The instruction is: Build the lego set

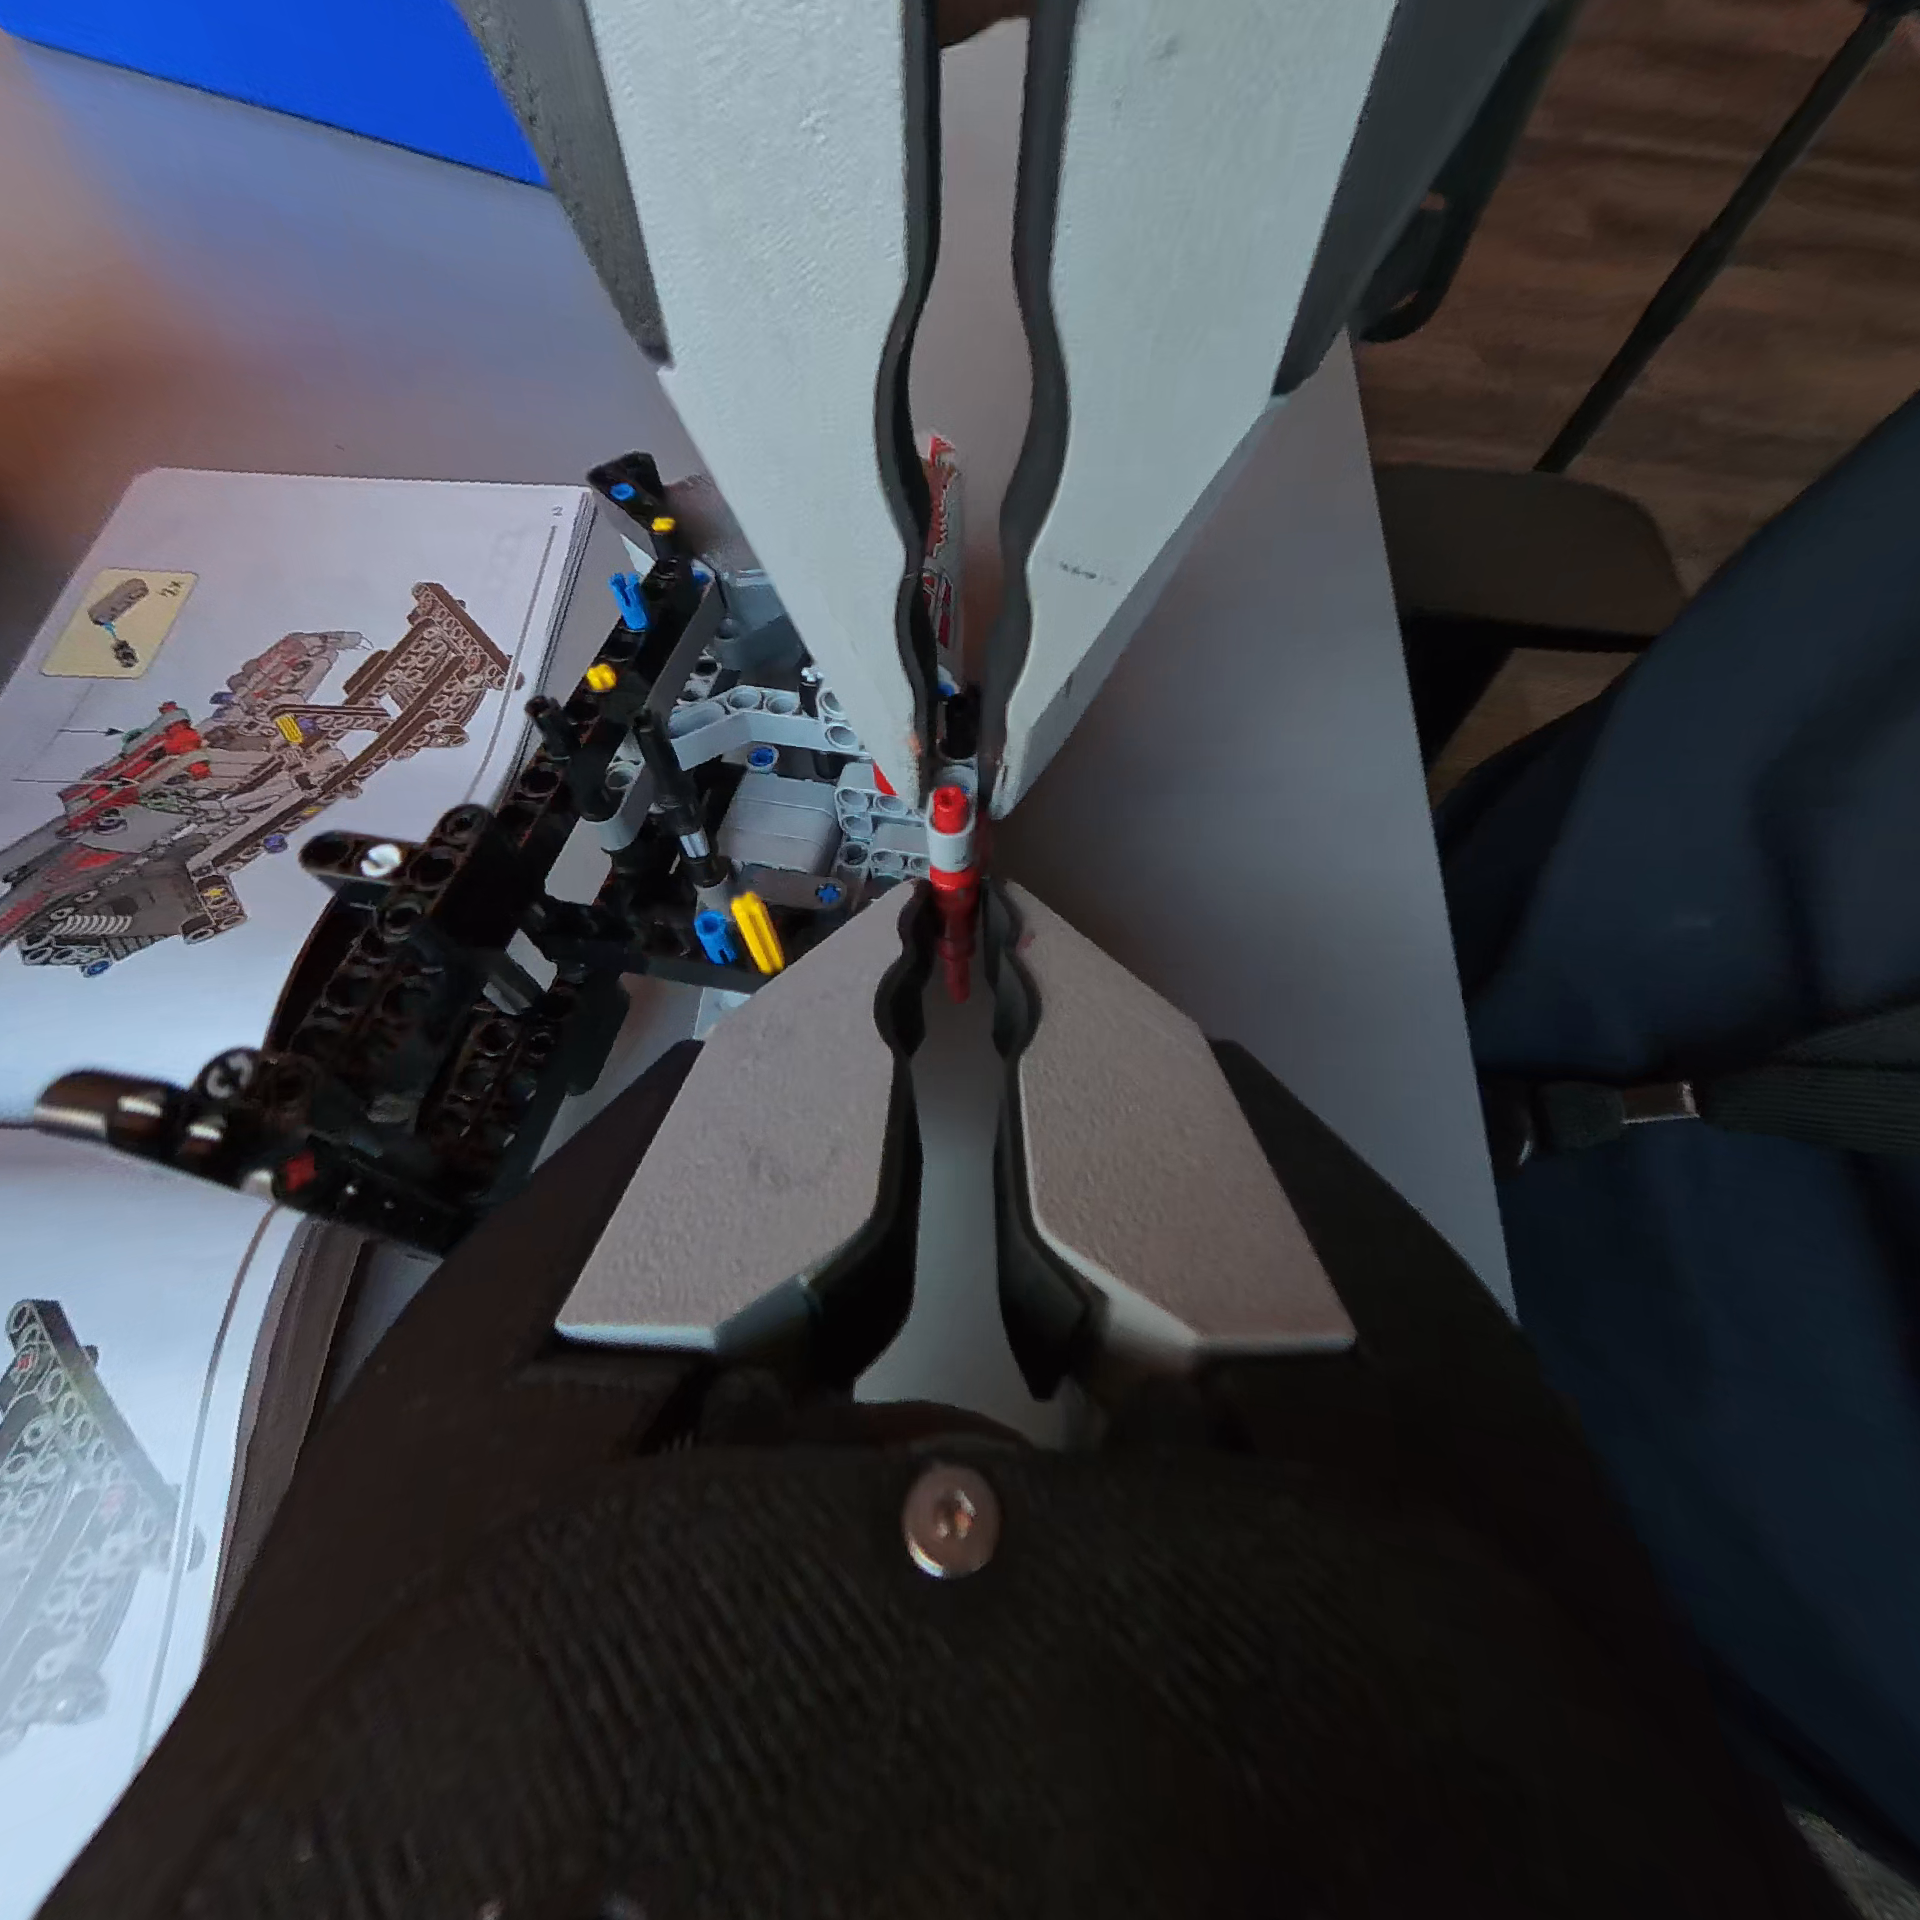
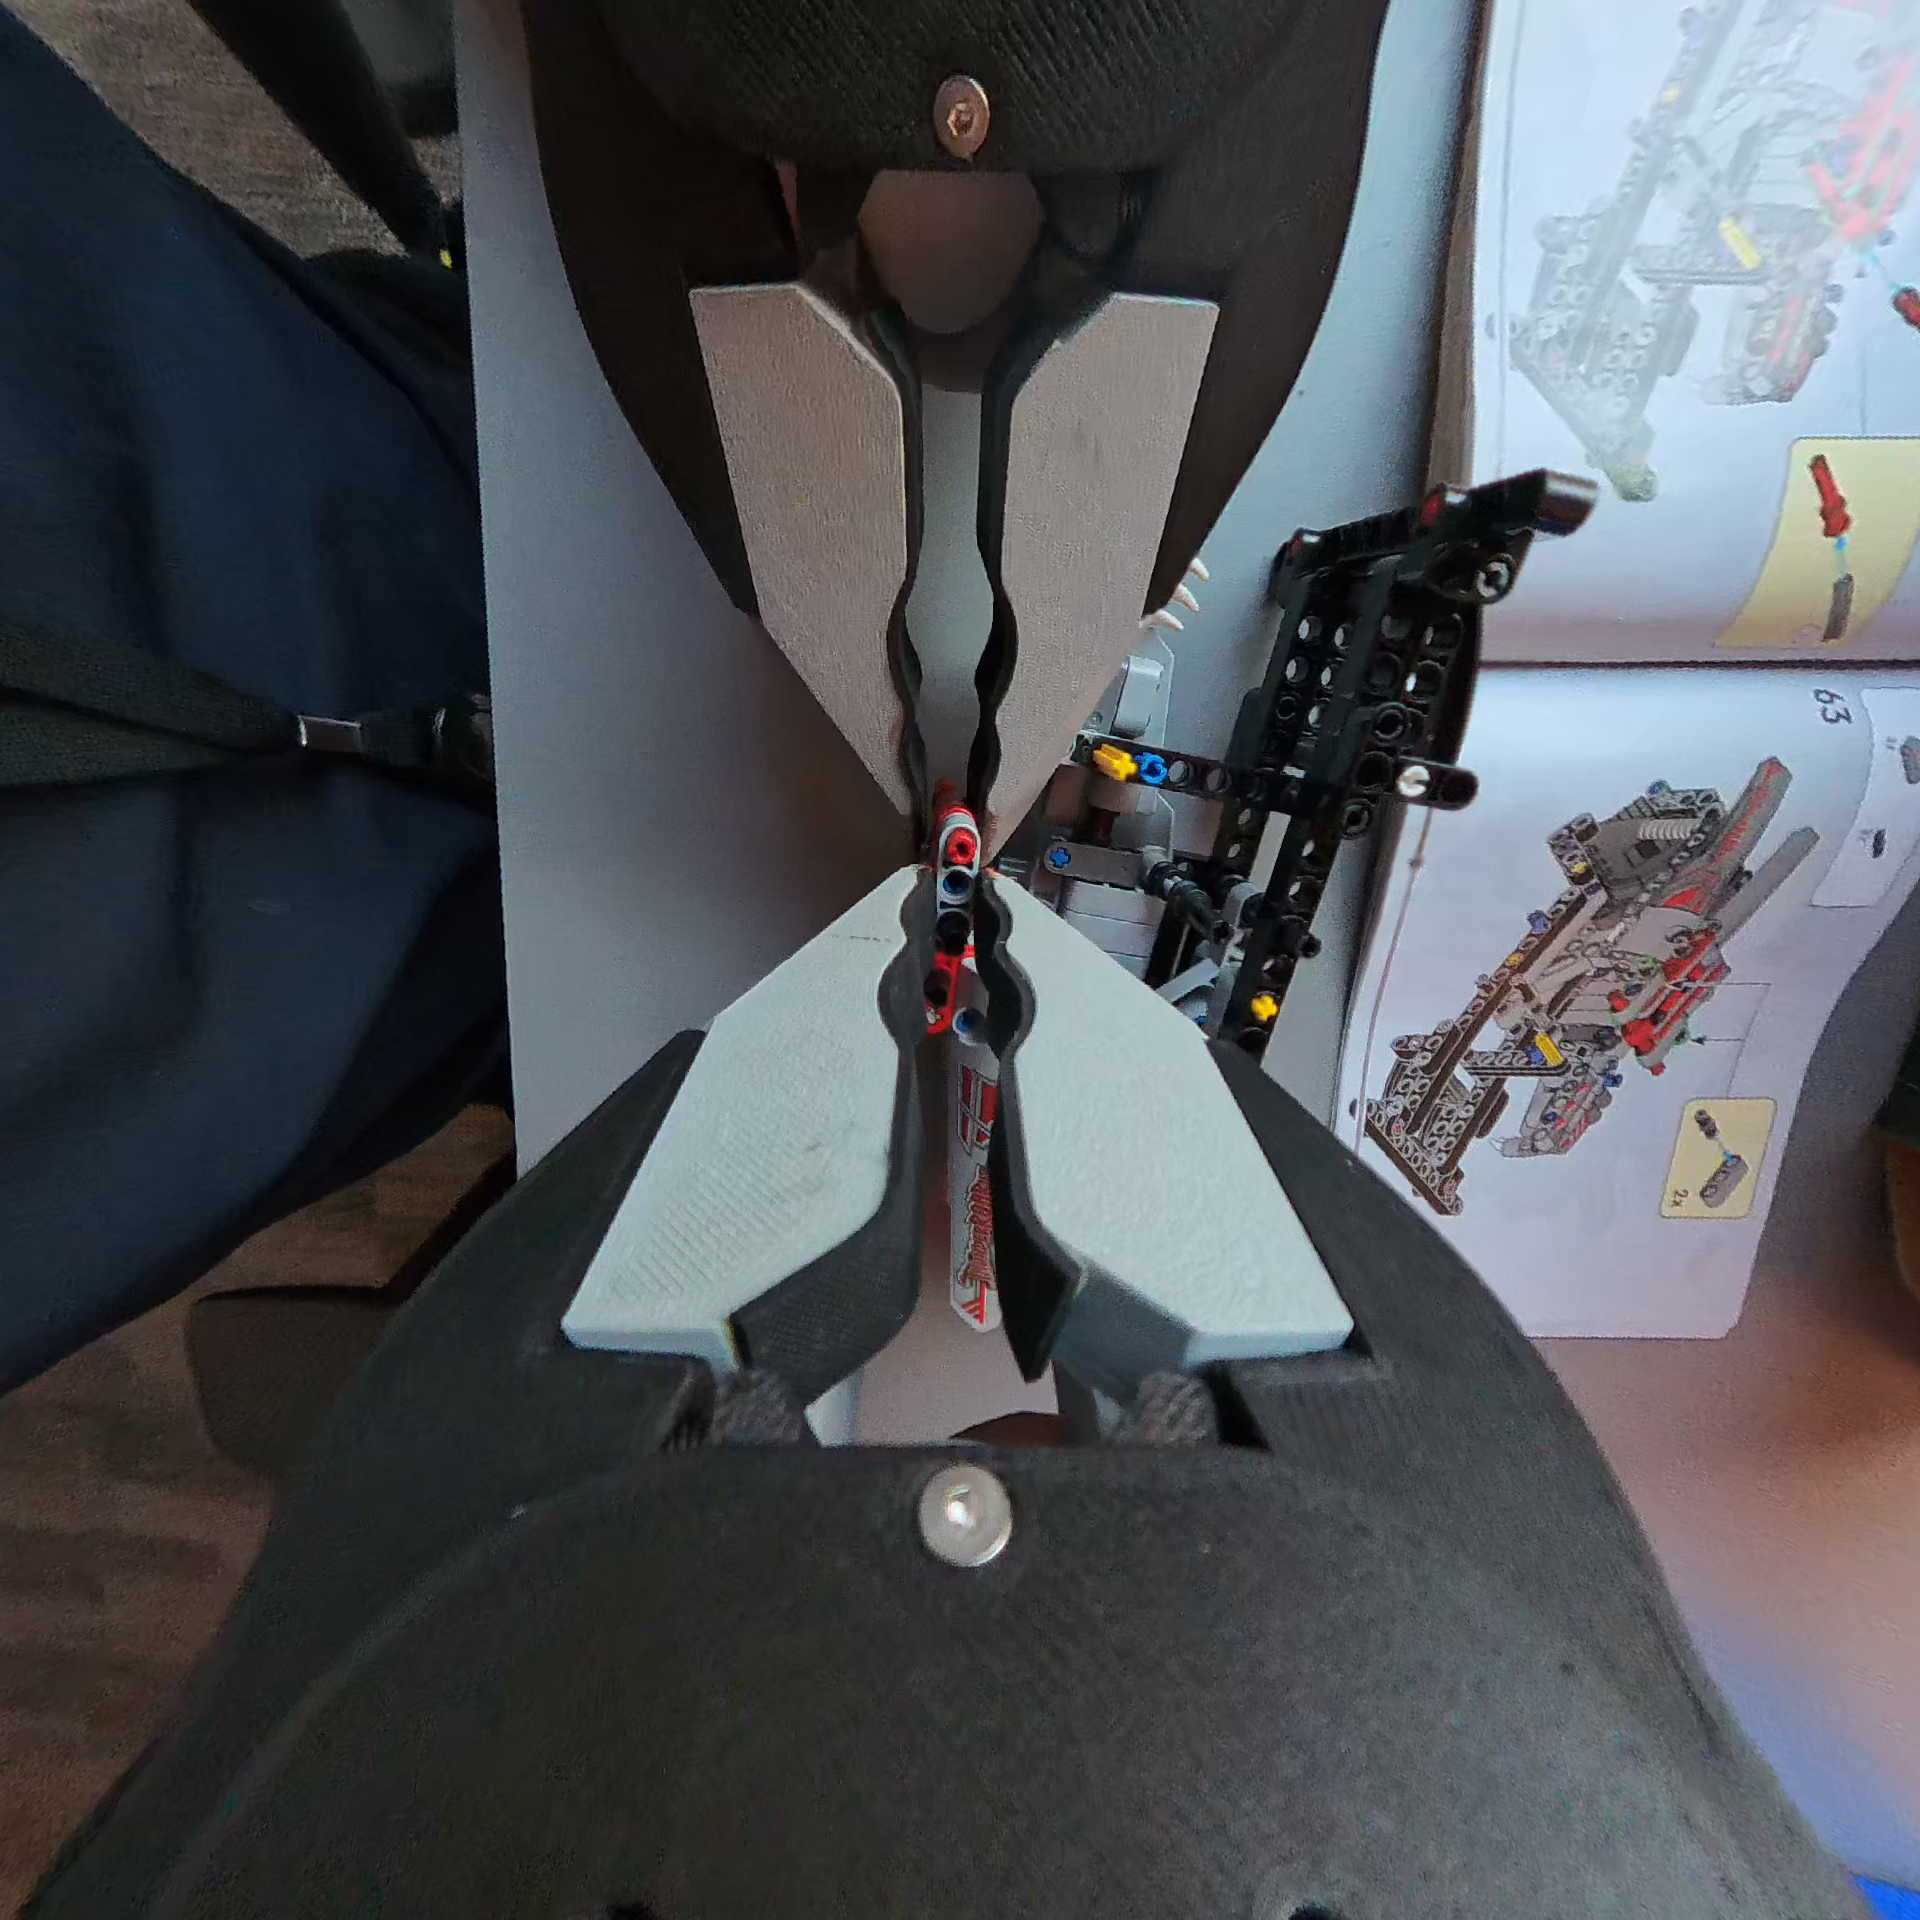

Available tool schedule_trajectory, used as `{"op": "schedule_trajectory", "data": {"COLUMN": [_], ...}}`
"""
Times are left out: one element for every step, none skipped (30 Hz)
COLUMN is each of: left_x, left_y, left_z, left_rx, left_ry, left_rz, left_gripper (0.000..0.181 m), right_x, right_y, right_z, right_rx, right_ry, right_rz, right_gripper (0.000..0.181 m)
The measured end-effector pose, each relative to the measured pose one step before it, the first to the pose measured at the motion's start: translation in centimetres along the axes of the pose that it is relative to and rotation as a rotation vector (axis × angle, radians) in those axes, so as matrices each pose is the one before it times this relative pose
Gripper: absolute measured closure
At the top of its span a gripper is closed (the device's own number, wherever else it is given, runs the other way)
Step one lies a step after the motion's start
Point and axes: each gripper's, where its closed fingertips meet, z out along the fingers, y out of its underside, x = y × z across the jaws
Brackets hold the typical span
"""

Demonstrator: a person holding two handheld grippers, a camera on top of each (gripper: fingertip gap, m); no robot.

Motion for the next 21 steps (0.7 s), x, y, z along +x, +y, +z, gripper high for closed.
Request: {"op": "schedule_trajectory", "data": {"left_x": [-0.041,-0.049,0.036,-0.050,-0.070,-0.064,-0.032,0.048,0.052,0.032,-0.028,-0.083,-0.089,-0.012,0.040,0.018,-0.007,0.001,-0.031,0.000,-0.019], "left_y": [0.186,0.208,0.148,0.005,-0.085,-0.043,0.066,0.170,0.168,0.079,0.003,-0.033,-0.016,0.061,0.075,0.048,-0.019,0.004,-0.020,0.023,0.077], "left_z": [0.119,0.142,0.102,-0.013,-0.073,-0.049,0.036,0.131,0.128,0.088,-0.006,-0.031,-0.006,0.026,0.042,0.032,-0.009,-0.004,-0.011,0.034,0.064], "left_rx": [-0.0164,-0.0180,-0.0134,0.0001,0.0085,0.0045,-0.0056,-0.0143,-0.0146,-0.0078,0.0002,0.0035,0.0008,-0.0048,-0.0067,-0.0044,0.0014,0.0001,0.0018,-0.0030,-0.0065], "left_ry": [-0.0176,-0.0159,0.0000,0.0049,0.0099,0.0046,-0.0050,-0.0066,-0.0100,-0.0085,-0.0012,0.0022,-0.0036,-0.0058,-0.0060,-0.0062,-0.0035,0.0037,-0.0021,-0.0028,-0.0069], "left_rz": [0.0149,0.0123,0.0031,-0.0122,-0.0181,-0.0108,0.0024,0.0128,0.0168,0.0139,-0.0013,-0.0104,-0.0045,0.0055,0.0107,0.0086,0.0033,-0.0048,-0.0004,0.0029,0.0062], "left_gripper": [0.177,0.177,0.177,0.178,0.178,0.178,0.178,0.178,0.178,0.178,0.178,0.178,0.178,0.178,0.178,0.178,0.178,0.178,0.178,0.178,0.178], "right_x": [-0.038,-0.044,-0.024,0.077,0.097,0.056,-0.030,-0.131,-0.106,-0.035,0.055,0.091,0.059,-0.042,-0.054,-0.031,0.013,0.017,0.025,-0.016,-0.003], "right_y": [0.073,0.070,0.018,-0.028,-0.034,-0.009,0.033,0.060,0.050,0.016,-0.013,-0.009,0.004,0.021,-0.001,0.014,0.007,-0.007,0.020,0.021,0.047], "right_z": [0.211,0.224,0.115,-0.021,-0.066,0.017,0.128,0.192,0.167,0.077,-0.002,-0.027,0.029,0.083,0.087,0.041,-0.009,0.005,0.006,0.053,0.088], "right_rx": [-0.0121,-0.0102,-0.0053,0.0014,0.0037,0.0022,-0.0035,-0.0086,-0.0103,-0.0077,-0.0017,0.0005,-0.0004,-0.0016,-0.0020,-0.0019,-0.0016,-0.0015,-0.0024,-0.0009,-0.0004], "right_ry": [-0.0008,-0.0043,-0.0072,-0.0033,-0.0023,-0.0024,-0.0024,-0.0018,-0.0013,-0.0012,0.0010,0.0045,0.0066,0.0040,0.0042,0.0070,0.0069,0.0067,0.0042,-0.0006,0.0013], "right_rz": [-0.0129,-0.0074,-0.0010,0.0007,0.0003,-0.0003,-0.0058,-0.0109,-0.0087,-0.0043,-0.0012,-0.0030,-0.0053,-0.0052,-0.0054,-0.0071,-0.0053,-0.0044,-0.0026,-0.0003,-0.0034], "right_gripper": [0.176,0.176,0.176,0.176,0.177,0.177,0.177,0.177,0.177,0.176,0.177,0.177,0.177,0.177,0.177,0.177,0.177,0.177,0.177,0.176,0.176]}}
